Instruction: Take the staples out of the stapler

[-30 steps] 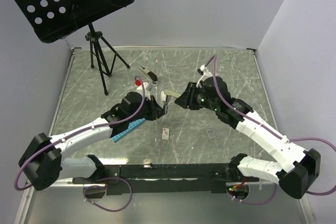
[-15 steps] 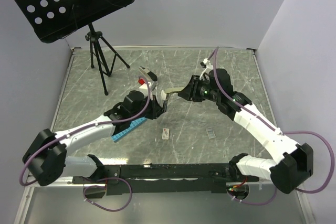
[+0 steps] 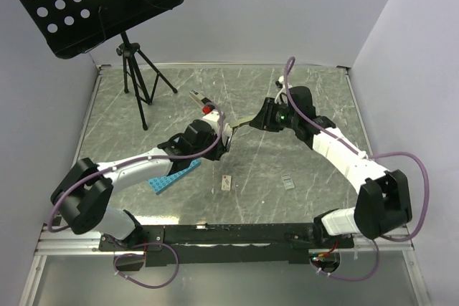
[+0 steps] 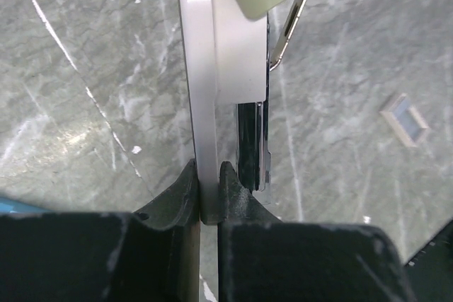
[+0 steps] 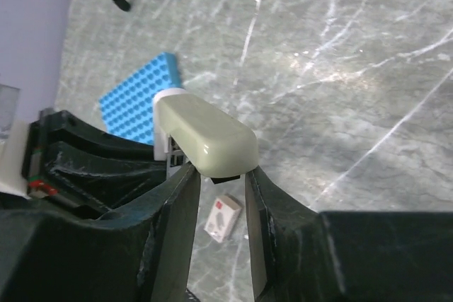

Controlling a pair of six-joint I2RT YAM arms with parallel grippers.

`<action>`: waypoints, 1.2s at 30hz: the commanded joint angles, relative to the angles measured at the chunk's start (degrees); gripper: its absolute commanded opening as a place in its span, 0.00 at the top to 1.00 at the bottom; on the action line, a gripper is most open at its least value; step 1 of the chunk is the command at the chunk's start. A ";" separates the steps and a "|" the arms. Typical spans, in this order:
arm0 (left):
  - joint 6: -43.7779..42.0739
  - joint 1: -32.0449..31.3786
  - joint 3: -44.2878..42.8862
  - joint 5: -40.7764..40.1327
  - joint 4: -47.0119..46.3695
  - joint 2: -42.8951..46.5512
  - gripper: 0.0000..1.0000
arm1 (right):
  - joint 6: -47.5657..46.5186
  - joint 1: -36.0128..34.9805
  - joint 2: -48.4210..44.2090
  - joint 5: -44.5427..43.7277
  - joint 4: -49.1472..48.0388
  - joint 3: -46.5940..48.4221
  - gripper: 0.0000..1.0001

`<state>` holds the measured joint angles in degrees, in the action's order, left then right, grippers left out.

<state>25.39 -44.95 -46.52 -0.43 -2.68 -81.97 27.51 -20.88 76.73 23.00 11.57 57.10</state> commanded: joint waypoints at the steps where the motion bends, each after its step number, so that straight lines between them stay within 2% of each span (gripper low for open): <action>1: -5.61 -3.12 -4.28 3.68 -1.36 -1.43 0.99 | -3.51 1.28 4.21 -0.94 -5.51 3.89 0.61; 7: -7.28 -4.97 -6.30 0.69 -1.54 -4.15 0.99 | -3.60 1.72 7.20 0.02 -7.62 3.28 0.60; 20: -16.77 -11.74 -9.73 -17.23 -3.38 -10.04 0.99 | -3.51 5.41 15.72 1.87 -11.31 5.12 0.59; 31: -19.06 -16.66 -14.12 -29.26 -4.00 -17.69 0.99 | -2.63 6.03 23.20 3.01 -15.44 6.44 0.59; 36: -18.18 -17.19 -14.56 -31.83 -4.61 -19.19 0.99 | -2.46 6.20 25.57 2.83 -15.35 7.41 0.59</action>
<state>9.67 -57.58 -57.69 -37.39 -0.69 -101.62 24.77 -15.09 100.05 28.01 6.90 59.51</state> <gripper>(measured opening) 0.114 0.410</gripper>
